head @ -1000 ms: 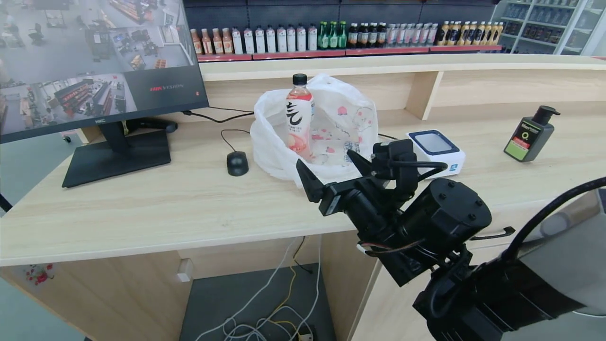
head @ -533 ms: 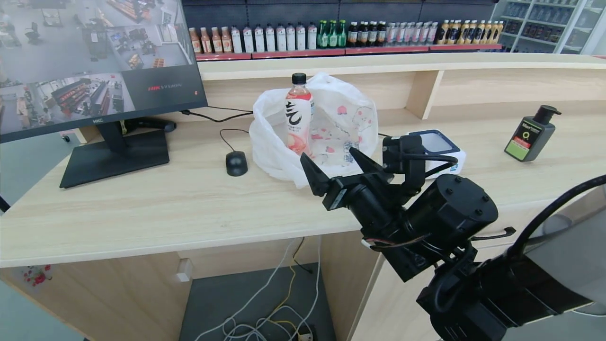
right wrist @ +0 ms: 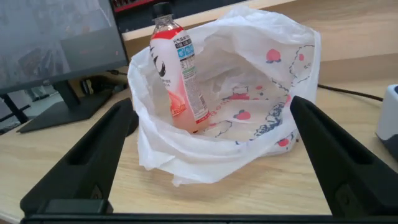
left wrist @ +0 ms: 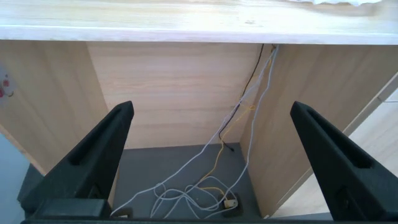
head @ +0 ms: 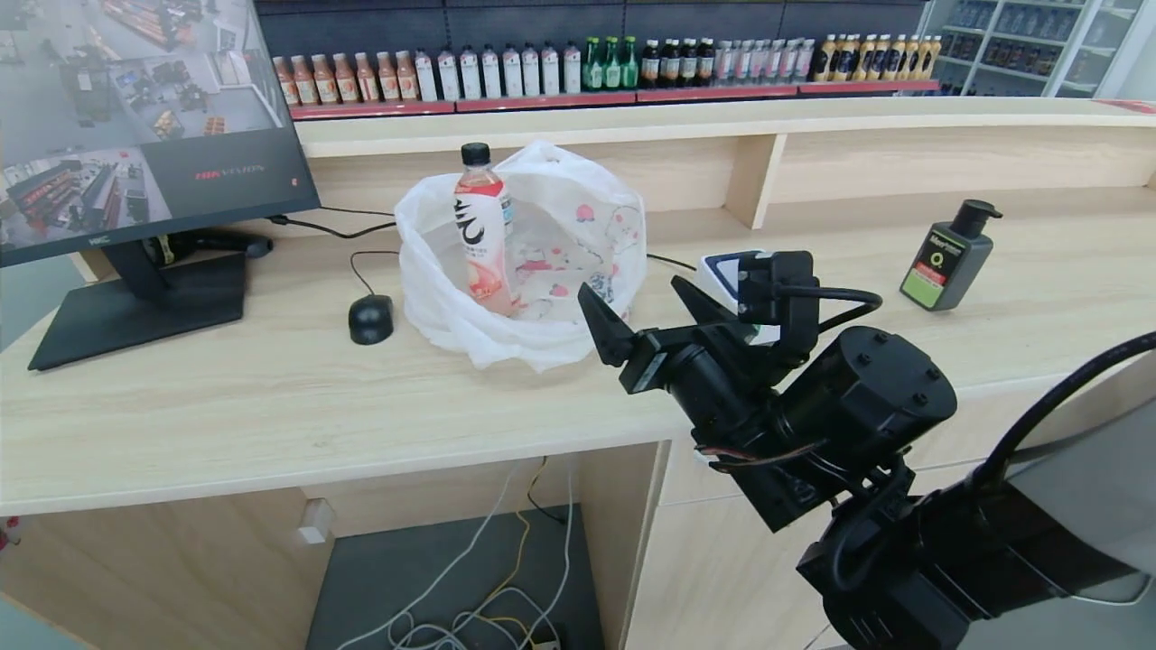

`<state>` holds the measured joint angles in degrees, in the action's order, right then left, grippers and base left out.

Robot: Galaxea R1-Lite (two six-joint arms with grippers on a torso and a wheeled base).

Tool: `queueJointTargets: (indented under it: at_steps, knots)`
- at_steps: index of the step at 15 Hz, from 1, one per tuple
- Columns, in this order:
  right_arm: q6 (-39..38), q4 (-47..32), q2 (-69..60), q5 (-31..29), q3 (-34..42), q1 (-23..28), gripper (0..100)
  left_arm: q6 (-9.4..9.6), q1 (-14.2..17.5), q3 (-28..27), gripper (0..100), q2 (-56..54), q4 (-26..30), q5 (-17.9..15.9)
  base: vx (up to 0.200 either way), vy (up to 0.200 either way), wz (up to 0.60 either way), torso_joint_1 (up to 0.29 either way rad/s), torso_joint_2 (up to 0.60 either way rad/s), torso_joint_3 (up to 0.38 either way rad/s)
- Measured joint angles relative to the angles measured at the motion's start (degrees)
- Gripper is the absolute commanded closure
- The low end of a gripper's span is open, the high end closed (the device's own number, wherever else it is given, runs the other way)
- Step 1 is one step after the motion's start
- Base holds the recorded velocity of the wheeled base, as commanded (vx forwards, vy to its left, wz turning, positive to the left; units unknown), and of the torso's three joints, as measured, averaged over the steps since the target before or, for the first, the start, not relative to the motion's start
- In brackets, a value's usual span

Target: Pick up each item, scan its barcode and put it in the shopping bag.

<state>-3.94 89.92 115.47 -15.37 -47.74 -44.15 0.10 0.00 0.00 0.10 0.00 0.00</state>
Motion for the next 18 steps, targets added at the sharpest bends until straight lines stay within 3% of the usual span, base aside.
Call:
queueJointTargets:
  at_steps: [18]
  knots:
    - [-0.2,0.0,-1.2,0.0,2.6,0.1,0,-0.10,0.0,0.0,0,0.0,0.0,0.0,0.000,-0.200,0.03,0.003,0.00,0.002]
